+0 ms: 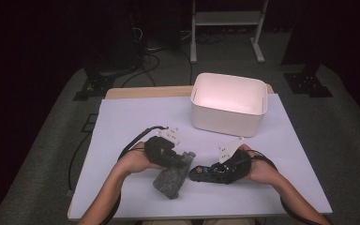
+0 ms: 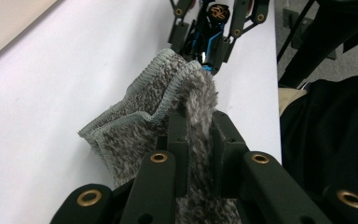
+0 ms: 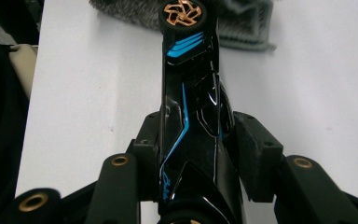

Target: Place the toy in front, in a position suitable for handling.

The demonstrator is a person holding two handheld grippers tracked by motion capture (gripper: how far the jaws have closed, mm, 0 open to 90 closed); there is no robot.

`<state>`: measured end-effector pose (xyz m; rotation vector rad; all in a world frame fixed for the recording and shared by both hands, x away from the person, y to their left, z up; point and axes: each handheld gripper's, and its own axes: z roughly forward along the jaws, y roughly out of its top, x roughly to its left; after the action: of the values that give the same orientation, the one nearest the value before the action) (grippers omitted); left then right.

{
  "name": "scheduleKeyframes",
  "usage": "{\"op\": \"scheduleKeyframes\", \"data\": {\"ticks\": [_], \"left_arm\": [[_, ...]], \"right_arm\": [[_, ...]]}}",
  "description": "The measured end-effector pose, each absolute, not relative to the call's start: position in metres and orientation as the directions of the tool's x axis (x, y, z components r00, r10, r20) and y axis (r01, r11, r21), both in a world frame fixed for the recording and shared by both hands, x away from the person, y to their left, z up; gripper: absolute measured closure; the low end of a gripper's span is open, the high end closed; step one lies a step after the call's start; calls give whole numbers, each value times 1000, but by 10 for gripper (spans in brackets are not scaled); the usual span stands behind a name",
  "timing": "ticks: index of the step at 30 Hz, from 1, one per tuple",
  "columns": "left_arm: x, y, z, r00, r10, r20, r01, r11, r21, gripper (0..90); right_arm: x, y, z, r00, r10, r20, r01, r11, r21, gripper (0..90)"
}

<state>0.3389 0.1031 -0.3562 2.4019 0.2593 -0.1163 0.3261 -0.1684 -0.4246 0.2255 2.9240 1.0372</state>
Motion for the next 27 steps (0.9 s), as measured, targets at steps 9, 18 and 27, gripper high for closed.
{"op": "scheduleKeyframes", "data": {"ticks": [9,18,27], "left_arm": [[339,102,-370,972,155,-180,234,-749,620,790],[334,84,-381,973,103,-205,210,-759,616,789],[328,73,-384,976,61,-209,178,-776,605,790]], "right_arm": [[322,-172,-422,-979,190,75,193,741,643,487],[316,-176,-417,-968,210,139,249,719,648,413],[315,-176,-416,-960,210,184,279,705,652,366]]}}
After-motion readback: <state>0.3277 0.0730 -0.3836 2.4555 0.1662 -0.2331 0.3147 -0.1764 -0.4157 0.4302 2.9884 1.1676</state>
